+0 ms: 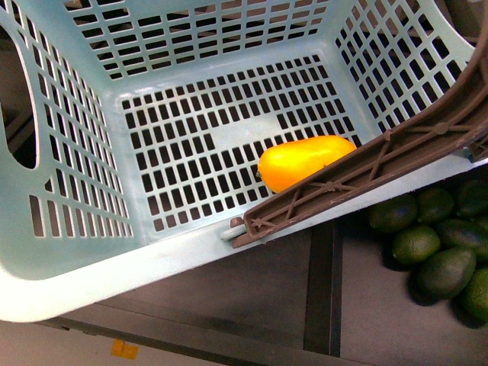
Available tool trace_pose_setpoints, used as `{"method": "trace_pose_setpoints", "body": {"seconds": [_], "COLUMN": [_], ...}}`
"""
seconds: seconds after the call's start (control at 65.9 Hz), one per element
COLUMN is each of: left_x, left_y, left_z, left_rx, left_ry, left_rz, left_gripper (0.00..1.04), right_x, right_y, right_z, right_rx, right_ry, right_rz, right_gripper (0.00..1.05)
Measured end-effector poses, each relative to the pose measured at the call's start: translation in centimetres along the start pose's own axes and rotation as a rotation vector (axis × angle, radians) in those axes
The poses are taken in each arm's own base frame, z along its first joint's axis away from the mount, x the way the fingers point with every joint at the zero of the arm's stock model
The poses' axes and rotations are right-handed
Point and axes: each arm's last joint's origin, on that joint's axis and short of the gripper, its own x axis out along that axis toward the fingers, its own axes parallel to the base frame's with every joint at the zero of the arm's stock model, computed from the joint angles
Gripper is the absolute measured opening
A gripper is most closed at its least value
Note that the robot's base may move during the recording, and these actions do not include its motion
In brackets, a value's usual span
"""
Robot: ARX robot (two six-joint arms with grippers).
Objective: Pick mango and avocado into basket
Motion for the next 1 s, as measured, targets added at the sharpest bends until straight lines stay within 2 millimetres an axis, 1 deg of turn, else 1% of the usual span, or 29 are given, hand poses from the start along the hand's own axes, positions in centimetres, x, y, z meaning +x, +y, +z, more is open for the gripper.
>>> {"method": "trace_pose_setpoints", "body": {"seconds": [0.258, 0.334, 0.349, 0.44, 0.455, 0.562, 0.607, 0.668, 0.835, 0.88, 0.986, 1.002], "left_x": [0.0, 0.0, 0.0, 0.0, 0.0, 0.0, 0.0, 0.0, 0.0, 0.0, 0.0, 0.0], "left_y": [0.0, 0.0, 0.0, 0.0, 0.0, 0.0, 0.0, 0.0, 0.0, 0.0, 0.0, 0.0], "left_z": [0.0, 0.0, 0.0, 0.0, 0.0, 0.0, 0.0, 0.0, 0.0, 0.0, 0.0, 0.0], "left_rx": [0.0, 0.0, 0.0, 0.0, 0.0, 0.0, 0.0, 0.0, 0.0, 0.0, 0.0, 0.0], "left_ry": [-0.002, -0.002, -0.002, -0.002, -0.001, -0.001, -0.001, -0.001, -0.002, -0.002, -0.001, -0.001], "left_rz": [0.001, 0.001, 0.001, 0.001, 0.001, 0.0, 0.0, 0.0, 0.001, 0.001, 0.001, 0.001], "left_gripper": [0.14, 0.14, 0.14, 0.14, 0.14, 0.14, 0.14, 0.14, 0.14, 0.14, 0.14, 0.14], "right_x": [0.8, 0.8, 0.8, 0.8, 0.8, 0.8, 0.7, 0.5, -0.6, -1.5, -3.0, -3.5], "right_y": [0.6, 0.6, 0.6, 0.6, 0.6, 0.5, 0.4, 0.2, -0.5, -1.1, -2.0, -2.2], "right_z": [-0.7, -0.7, -0.7, -0.7, -0.8, -0.9, -0.9, -1.0, -1.6, -1.8, -1.4, -1.3], "right_rx": [-0.006, -0.008, -0.008, -0.007, -0.008, -0.006, -0.003, 0.0, 0.013, 0.023, 0.03, 0.031], "right_ry": [0.019, 0.018, 0.017, 0.017, 0.018, 0.019, 0.016, 0.016, 0.021, 0.014, -0.014, -0.025], "right_rz": [0.012, 0.012, 0.012, 0.012, 0.012, 0.013, 0.014, 0.014, 0.021, 0.035, 0.063, 0.072], "right_gripper": [0.96, 0.89, 0.86, 0.76, 0.72, 0.6, 0.56, 0.55, 0.54, 0.54, 0.54, 0.54]}}
